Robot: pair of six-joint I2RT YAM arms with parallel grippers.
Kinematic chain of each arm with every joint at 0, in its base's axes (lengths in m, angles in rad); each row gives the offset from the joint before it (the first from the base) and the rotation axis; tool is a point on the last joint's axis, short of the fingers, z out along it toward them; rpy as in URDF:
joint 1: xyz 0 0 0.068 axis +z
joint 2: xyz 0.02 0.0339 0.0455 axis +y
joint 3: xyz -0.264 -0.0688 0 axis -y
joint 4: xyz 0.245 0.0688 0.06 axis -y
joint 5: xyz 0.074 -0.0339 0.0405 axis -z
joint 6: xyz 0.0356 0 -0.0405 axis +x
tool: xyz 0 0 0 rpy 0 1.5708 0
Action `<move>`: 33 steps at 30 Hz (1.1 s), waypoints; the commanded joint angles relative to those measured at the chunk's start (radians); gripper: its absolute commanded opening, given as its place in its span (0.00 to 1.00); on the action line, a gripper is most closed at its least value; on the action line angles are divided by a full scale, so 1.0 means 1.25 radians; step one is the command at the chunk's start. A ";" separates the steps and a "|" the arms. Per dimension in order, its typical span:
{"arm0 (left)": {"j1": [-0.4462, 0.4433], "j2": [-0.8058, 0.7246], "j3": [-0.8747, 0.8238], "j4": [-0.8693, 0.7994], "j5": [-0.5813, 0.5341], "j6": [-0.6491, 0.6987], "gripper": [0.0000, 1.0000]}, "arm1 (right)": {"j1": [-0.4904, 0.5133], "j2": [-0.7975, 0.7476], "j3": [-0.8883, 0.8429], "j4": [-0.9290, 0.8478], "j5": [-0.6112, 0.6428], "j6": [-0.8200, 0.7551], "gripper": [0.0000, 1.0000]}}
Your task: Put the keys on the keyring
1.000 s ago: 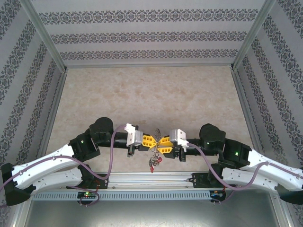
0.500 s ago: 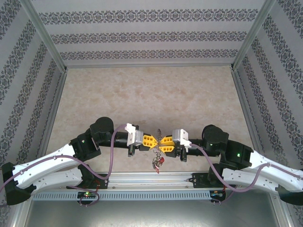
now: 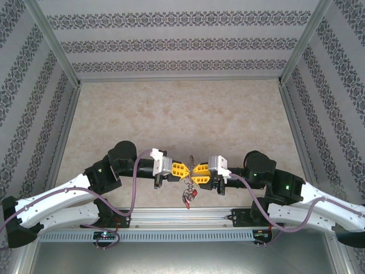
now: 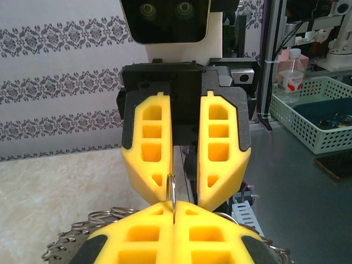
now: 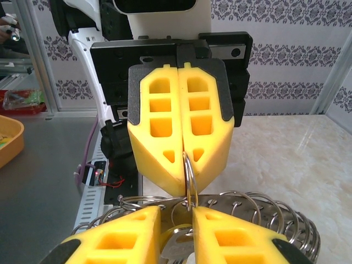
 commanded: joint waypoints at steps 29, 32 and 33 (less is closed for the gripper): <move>0.009 -0.033 0.001 0.017 0.008 -0.009 0.00 | -0.024 0.043 -0.008 0.081 -0.054 0.009 0.05; 0.010 -0.033 0.004 0.013 0.008 -0.009 0.00 | -0.028 0.036 -0.006 0.068 -0.025 0.002 0.00; 0.011 -0.032 0.006 0.008 0.006 -0.009 0.00 | -0.030 0.034 -0.004 0.060 -0.012 -0.001 0.00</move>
